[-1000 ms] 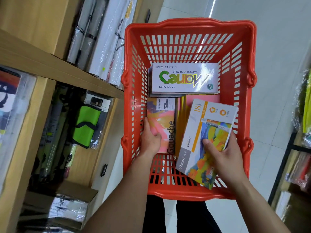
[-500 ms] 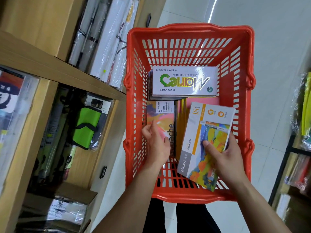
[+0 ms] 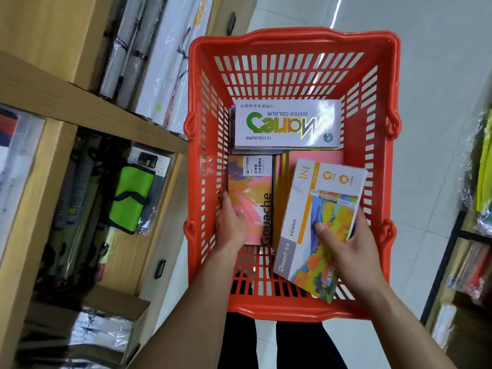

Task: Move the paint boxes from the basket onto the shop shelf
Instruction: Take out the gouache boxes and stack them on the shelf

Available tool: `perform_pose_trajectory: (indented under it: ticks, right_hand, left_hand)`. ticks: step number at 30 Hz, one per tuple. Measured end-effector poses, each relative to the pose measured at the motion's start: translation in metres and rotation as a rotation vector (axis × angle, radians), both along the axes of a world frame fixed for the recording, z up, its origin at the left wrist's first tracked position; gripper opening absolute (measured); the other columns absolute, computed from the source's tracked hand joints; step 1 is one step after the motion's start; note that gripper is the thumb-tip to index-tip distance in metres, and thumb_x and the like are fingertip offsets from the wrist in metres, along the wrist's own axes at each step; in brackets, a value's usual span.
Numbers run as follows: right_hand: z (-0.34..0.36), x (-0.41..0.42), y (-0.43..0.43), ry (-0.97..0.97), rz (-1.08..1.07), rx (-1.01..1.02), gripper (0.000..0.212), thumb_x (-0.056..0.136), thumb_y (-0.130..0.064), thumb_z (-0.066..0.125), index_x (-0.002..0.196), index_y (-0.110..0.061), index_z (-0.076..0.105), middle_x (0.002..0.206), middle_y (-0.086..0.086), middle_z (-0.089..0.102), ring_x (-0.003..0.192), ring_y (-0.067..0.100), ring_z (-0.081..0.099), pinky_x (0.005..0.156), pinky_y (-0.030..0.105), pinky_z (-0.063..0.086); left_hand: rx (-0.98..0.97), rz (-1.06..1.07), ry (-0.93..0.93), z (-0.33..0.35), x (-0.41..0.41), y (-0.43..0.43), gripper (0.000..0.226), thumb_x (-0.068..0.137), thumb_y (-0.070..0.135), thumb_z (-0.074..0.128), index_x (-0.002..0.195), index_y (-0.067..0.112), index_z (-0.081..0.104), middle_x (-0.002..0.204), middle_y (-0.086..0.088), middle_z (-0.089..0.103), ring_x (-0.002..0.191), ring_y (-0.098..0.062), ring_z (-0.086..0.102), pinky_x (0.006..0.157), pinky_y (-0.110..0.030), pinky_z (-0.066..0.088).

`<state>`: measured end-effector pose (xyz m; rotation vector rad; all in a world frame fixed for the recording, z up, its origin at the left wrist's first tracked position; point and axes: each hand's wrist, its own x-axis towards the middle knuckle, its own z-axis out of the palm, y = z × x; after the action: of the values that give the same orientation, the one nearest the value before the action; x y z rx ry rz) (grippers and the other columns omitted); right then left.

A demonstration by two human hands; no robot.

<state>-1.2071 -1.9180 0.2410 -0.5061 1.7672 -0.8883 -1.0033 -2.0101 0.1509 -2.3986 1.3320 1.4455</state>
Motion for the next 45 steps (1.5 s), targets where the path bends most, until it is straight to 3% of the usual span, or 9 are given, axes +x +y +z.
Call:
perform_pose_trajectory:
  ticks: [8,18,20,22,25,30,37,40,45]
  right_hand:
    - [0.001,-0.001,0.000,-0.001,0.014,-0.032,0.058,0.086,-0.037,0.076,0.138,-0.033,0.052,0.121,-0.016,0.078,0.104,0.009,0.079,0.076,0.020,0.063]
    - [0.001,-0.003,0.002,0.001,0.039,-0.038,0.054,0.086,-0.040,0.076,0.135,-0.042,0.053,0.124,-0.014,0.077,0.107,0.012,0.078,0.083,0.034,0.066]
    - [0.003,-0.003,0.002,0.005,0.034,-0.045,0.052,0.087,-0.040,0.076,0.134,-0.044,0.054,0.123,-0.015,0.077,0.107,0.012,0.078,0.082,0.032,0.066]
    - [0.005,-0.003,0.000,-0.008,0.030,-0.056,0.050,0.088,-0.038,0.075,0.132,-0.044,0.055,0.122,-0.016,0.078,0.106,0.011,0.078,0.078,0.026,0.065]
    - [0.008,-0.001,-0.002,-0.033,0.004,-0.069,0.049,0.087,-0.034,0.075,0.132,-0.043,0.056,0.122,-0.014,0.078,0.107,0.011,0.078,0.077,0.023,0.064]
    - [0.019,0.002,-0.004,-0.110,-0.050,-0.085,0.054,0.092,-0.028,0.077,0.142,-0.027,0.055,0.125,-0.007,0.078,0.108,0.015,0.078,0.078,0.024,0.063]
    - [0.036,0.010,-0.003,-0.284,-0.048,-0.077,0.040,0.087,-0.021,0.075,0.125,-0.030,0.069,0.121,0.007,0.080,0.105,0.029,0.080,0.077,0.035,0.065]
    - [0.045,0.009,-0.005,-0.341,-0.076,-0.073,0.036,0.086,-0.017,0.072,0.122,-0.022,0.072,0.117,0.012,0.081,0.100,0.032,0.080,0.073,0.033,0.065]
    - [0.069,0.017,-0.027,-0.398,-0.079,-0.038,0.025,0.085,-0.021,0.066,0.105,-0.028,0.081,0.109,0.007,0.083,0.089,0.026,0.083,0.067,0.029,0.064]
  left_hand:
    - [-0.116,0.000,0.009,0.003,-0.001,0.003,0.074,0.092,0.013,0.072,0.157,0.018,0.036,0.156,-0.008,0.046,0.143,-0.029,0.044,0.118,-0.039,0.035]
    - [-0.387,-0.141,0.011,0.042,-0.015,0.024,0.078,0.085,-0.009,0.069,0.153,0.009,0.036,0.138,-0.015,0.036,0.112,-0.030,0.063,0.103,-0.021,0.043]
    - [-0.339,-0.186,0.050,0.041,-0.017,0.024,0.088,0.085,0.001,0.075,0.158,0.010,0.026,0.149,-0.015,0.034,0.123,-0.029,0.060,0.102,-0.035,0.053]
    - [-0.121,-0.163,0.142,0.042,-0.020,0.018,0.077,0.095,0.015,0.069,0.159,0.019,0.025,0.151,-0.011,0.046,0.127,-0.024,0.060,0.093,-0.025,0.056]
    - [-0.033,-0.057,0.210,0.048,-0.019,0.013,0.027,0.103,0.011,0.054,0.126,0.025,0.054,0.107,-0.001,0.071,0.081,-0.003,0.067,0.054,-0.002,0.045]
    - [-0.170,0.085,0.291,0.081,-0.006,0.003,0.015,0.090,0.007,0.053,0.086,0.021,0.052,0.069,0.006,0.045,0.049,-0.002,0.044,0.048,-0.014,0.036]
    - [-0.186,0.302,0.458,0.118,0.009,0.008,0.038,0.073,0.020,0.053,0.108,0.024,0.069,0.099,0.000,0.072,0.092,-0.033,0.061,0.082,-0.031,0.055]
    - [-0.191,0.301,0.521,0.132,0.015,0.017,0.029,0.078,0.027,0.054,0.093,0.046,0.070,0.082,0.024,0.068,0.085,-0.020,0.061,0.069,-0.022,0.049]
    - [-0.109,0.327,0.640,0.162,0.012,0.023,0.063,0.069,0.083,0.065,0.123,0.048,0.064,0.124,0.010,0.072,0.116,-0.014,0.068,0.096,-0.039,0.055]
